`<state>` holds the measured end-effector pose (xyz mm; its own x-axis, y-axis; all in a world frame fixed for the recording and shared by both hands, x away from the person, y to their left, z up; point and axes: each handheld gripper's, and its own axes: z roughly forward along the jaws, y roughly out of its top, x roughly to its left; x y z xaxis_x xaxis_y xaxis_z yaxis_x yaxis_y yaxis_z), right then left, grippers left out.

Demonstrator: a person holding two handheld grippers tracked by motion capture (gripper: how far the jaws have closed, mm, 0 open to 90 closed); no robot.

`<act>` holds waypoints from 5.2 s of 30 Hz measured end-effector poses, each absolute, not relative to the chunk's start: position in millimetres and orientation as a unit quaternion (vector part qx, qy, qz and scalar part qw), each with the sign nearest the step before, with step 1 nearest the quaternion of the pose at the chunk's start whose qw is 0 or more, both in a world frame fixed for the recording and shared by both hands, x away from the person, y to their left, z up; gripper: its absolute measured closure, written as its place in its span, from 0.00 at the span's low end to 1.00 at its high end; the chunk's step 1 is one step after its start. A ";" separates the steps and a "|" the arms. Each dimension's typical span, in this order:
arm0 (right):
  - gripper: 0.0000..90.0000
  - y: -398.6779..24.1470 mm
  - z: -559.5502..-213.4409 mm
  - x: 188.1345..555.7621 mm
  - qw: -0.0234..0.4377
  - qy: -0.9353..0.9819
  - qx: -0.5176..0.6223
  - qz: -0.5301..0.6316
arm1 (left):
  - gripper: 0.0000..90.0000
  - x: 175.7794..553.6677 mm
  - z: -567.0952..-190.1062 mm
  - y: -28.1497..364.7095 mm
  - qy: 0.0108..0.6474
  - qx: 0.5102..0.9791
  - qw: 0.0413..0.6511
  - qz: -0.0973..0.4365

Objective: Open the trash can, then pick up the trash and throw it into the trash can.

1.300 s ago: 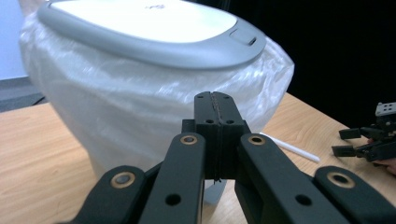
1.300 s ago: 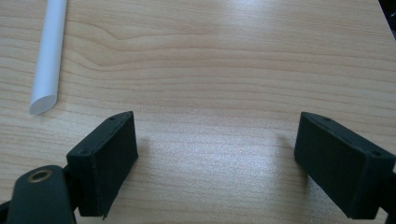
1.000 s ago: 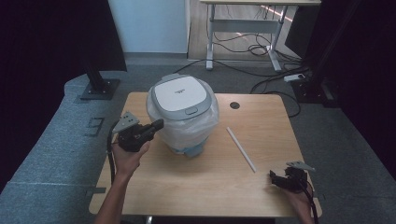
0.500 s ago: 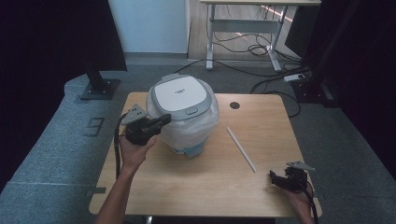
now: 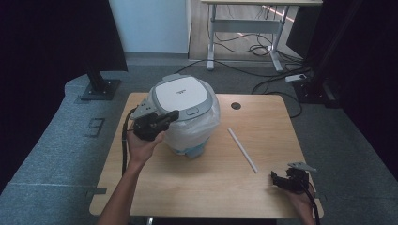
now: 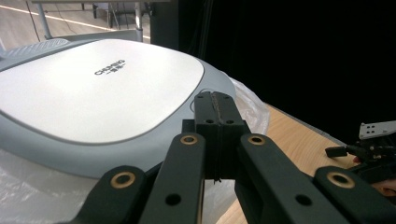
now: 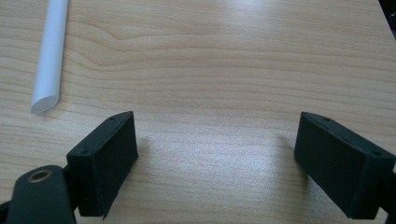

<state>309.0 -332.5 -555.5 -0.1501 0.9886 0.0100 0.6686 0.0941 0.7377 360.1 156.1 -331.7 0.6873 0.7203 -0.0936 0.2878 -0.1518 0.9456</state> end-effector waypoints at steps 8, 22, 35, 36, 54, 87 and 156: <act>0.14 -332.5 -555.5 309.0 0.259 0.693 0.598 0.309 | 1.00 366.6 -330.8 147.3 0.341 0.736 0.552 0.190; 0.14 -332.5 -555.5 309.0 0.259 0.693 0.598 0.309 | 1.00 378.3 -330.4 130.3 0.339 0.742 0.548 0.185; 0.14 -332.5 -555.5 309.0 0.259 0.693 0.598 0.308 | 1.00 392.3 -336.0 118.5 0.348 0.747 0.537 0.180; 0.14 -332.5 -555.5 309.0 0.259 0.693 0.598 0.309 | 1.00 393.4 -336.5 118.1 0.349 0.747 0.536 0.179; 0.14 -332.5 -555.5 309.0 0.259 0.693 0.598 0.309 | 1.00 398.5 -339.2 111.4 0.355 0.751 0.527 0.178; 0.14 -332.4 -555.5 308.9 0.259 0.692 0.598 0.308 | 0.29 356.2 -338.5 141.8 0.333 0.747 0.542 0.196; 0.50 -282.0 -526.3 329.8 0.238 0.723 0.530 0.373 | 0.28 340.4 -508.0 208.2 0.443 0.775 0.426 0.146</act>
